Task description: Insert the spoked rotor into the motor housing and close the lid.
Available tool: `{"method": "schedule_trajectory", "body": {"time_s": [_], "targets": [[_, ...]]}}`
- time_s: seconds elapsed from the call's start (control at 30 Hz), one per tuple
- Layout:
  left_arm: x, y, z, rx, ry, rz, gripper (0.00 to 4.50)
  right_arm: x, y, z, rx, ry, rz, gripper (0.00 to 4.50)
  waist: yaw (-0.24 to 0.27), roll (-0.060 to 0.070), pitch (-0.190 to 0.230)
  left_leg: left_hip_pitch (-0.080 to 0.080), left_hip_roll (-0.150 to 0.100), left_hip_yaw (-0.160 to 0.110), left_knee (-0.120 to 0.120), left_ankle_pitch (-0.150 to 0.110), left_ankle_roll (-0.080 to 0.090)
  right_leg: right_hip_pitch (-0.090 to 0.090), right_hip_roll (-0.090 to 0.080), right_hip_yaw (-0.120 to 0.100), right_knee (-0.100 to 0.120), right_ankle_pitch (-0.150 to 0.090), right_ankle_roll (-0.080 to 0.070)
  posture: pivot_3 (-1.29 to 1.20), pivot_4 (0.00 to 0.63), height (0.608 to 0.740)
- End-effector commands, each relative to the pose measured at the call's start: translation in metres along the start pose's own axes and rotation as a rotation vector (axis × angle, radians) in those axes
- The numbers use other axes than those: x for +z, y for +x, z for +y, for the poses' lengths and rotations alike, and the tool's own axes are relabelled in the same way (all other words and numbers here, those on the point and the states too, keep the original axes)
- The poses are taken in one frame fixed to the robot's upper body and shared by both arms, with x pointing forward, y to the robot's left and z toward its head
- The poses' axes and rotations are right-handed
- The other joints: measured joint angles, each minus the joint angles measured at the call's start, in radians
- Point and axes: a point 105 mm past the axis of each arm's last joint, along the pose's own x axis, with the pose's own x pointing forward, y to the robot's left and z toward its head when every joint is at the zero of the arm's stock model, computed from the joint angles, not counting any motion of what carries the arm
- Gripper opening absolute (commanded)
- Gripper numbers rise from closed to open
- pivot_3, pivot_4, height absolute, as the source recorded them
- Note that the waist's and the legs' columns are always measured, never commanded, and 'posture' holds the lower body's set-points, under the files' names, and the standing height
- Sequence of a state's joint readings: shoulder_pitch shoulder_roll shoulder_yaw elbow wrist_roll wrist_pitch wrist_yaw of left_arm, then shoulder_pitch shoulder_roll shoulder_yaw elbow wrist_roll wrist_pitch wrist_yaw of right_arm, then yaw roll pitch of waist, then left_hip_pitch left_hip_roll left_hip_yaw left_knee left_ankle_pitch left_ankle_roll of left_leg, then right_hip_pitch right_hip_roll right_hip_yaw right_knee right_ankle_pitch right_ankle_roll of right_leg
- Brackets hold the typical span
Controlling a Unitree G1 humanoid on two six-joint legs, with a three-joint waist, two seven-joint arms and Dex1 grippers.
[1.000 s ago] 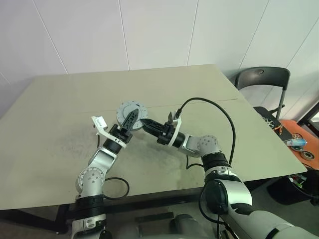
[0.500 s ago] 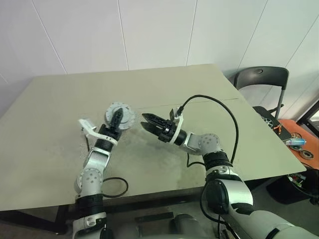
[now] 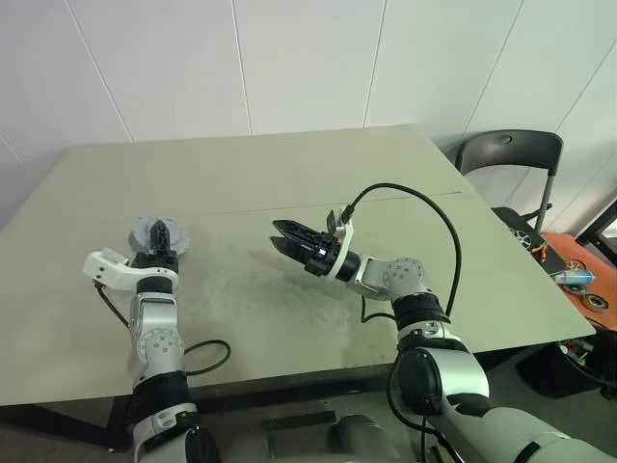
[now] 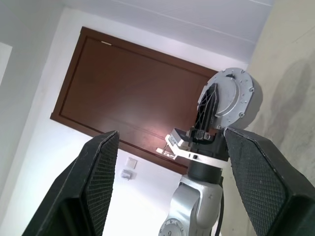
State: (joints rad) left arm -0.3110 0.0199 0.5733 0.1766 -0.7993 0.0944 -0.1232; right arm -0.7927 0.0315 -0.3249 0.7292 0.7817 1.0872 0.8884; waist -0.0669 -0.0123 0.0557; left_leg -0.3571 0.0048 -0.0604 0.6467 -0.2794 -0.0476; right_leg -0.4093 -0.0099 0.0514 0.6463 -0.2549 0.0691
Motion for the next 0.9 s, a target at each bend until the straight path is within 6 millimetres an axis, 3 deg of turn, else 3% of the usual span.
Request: {"method": "schedule_trajectory", "body": {"time_s": [0.03,0.47,0.83,0.9], "targets": [[0.017,0.009,-0.011,-0.02,-0.008,-0.054,2.54,0.003,0.006,0.016,0.069,-0.03,0.003,3.56,0.0,0.0,0.0,0.0,0.0,0.0,0.0,0.0,0.0,0.0,0.0,0.0,0.0,0.0,0.0,0.0,0.0,0.74],[0.009,0.009,0.017,0.134,0.067,-0.002,2.54,0.002,0.005,0.014,0.061,-0.028,0.007,3.56,-0.001,-0.001,0.0,0.0,0.0,0.0,0.0,0.0,0.0,0.0,0.0,0.0,0.0,0.0,0.0,0.0,0.0,0.74],[0.008,0.008,0.022,0.156,0.117,0.011,2.54,0.002,0.005,0.013,0.059,-0.023,0.006,3.56,-0.001,-0.001,0.0,0.0,0.0,0.0,0.0,0.0,0.0,0.0,0.0,0.0,0.0,0.0,0.0,0.0,0.0,0.74],[0.007,0.007,0.025,0.171,0.135,0.014,2.94,0.002,0.005,0.013,0.057,-0.023,0.004,3.59,-0.001,-0.001,0.0,0.0,0.0,0.0,0.0,0.0,0.0,0.0,0.0,0.0,0.0,0.0,0.0,0.0,0.0,0.74]]}}
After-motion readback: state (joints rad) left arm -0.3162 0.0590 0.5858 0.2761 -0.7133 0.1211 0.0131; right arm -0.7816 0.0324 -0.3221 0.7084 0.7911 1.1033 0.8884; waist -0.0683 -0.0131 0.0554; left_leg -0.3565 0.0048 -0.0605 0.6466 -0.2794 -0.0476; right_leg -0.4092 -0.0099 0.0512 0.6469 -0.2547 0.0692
